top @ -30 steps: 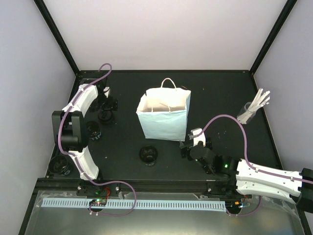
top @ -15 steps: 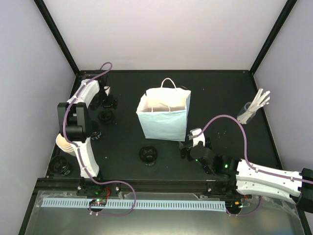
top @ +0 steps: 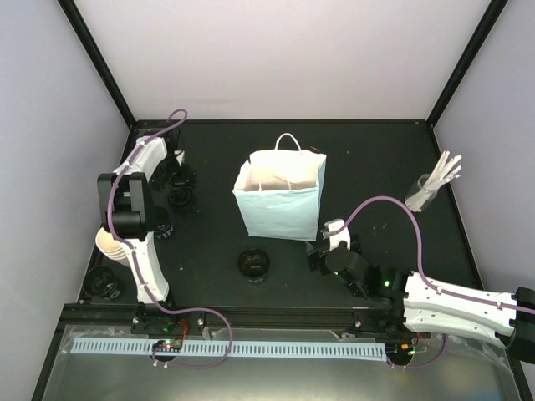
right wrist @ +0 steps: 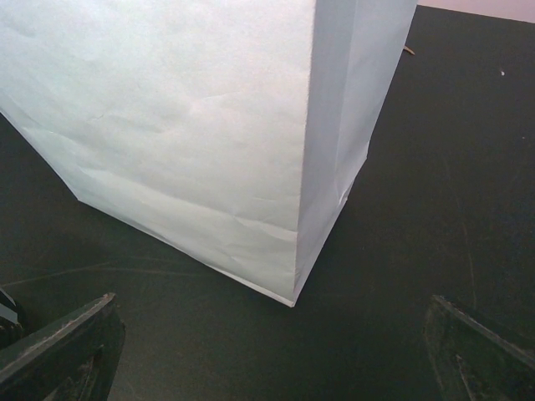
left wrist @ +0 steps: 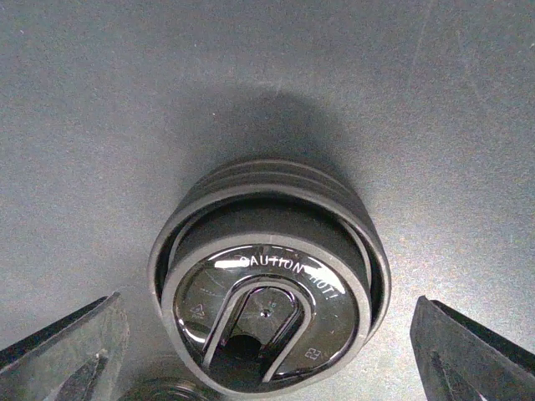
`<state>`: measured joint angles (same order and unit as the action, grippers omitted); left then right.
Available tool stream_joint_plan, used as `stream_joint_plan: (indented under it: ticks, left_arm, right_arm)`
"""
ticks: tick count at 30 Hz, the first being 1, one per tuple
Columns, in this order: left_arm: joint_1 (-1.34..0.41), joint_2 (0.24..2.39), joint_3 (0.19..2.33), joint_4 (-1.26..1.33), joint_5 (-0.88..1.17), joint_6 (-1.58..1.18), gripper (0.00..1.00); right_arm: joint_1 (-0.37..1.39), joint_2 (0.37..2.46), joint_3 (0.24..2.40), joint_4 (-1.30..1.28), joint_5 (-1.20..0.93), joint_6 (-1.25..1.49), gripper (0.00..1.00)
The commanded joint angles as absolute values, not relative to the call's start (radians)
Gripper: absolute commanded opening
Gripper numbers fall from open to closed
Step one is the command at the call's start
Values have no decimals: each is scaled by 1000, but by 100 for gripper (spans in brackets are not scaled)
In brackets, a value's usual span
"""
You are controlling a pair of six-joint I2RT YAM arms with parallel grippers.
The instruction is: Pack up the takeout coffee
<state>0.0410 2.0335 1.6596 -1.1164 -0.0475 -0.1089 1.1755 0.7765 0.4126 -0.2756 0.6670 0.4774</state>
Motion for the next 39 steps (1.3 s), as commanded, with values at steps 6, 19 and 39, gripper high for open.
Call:
stream_joint_plan:
  ticks: [6,19,39]
  left_arm:
    - [52,2068,1682,-1146,-44,-107,93]
    - [52,2091,1696,-1152,-16,-100,88]
    - [49,2038,1660,-1152,-46,-122,74]
  right_arm:
    - [1170,765,405,-249,663,477,100]
    - [1170,768,405,-246,664,477,100]
    - [1170,765,405,-247,669,478,100]
